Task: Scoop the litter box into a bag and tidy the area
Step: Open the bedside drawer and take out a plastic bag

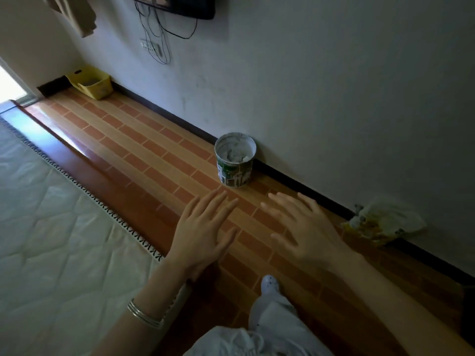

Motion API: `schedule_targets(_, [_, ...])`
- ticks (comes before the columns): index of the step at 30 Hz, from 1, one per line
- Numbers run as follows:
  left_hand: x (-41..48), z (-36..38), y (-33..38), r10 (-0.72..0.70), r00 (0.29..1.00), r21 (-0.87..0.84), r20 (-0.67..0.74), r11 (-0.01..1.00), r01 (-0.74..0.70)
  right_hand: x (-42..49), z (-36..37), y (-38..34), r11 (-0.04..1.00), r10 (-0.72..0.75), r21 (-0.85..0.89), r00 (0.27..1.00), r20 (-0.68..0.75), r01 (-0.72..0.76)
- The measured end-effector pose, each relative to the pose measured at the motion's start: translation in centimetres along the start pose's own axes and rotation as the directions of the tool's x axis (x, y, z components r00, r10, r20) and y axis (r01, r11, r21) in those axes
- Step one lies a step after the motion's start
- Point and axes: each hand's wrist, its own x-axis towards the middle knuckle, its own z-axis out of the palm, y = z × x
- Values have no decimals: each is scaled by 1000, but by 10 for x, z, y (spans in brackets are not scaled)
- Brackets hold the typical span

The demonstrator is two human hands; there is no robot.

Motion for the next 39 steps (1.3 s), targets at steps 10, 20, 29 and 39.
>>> schedule_targets(10, [125,-9,-9,-253,963,64,-88,964,259,142,-23,123,984,-160,66,986,-49,163])
schedule_targets(20, [182,22,-74,-434,899,65,-55,897,437,268,16,152,934,-356,70,931,79,351])
schedule_targets(29, [269,-14,-212,-483,867,83,-124,865,494,460,4,149,909,-415,38,910,18,414])
schedule_targets(39, [315,-31,-339,-640,752,73,-156,752,655,616,24,110,833,-546,130,837,42,537])
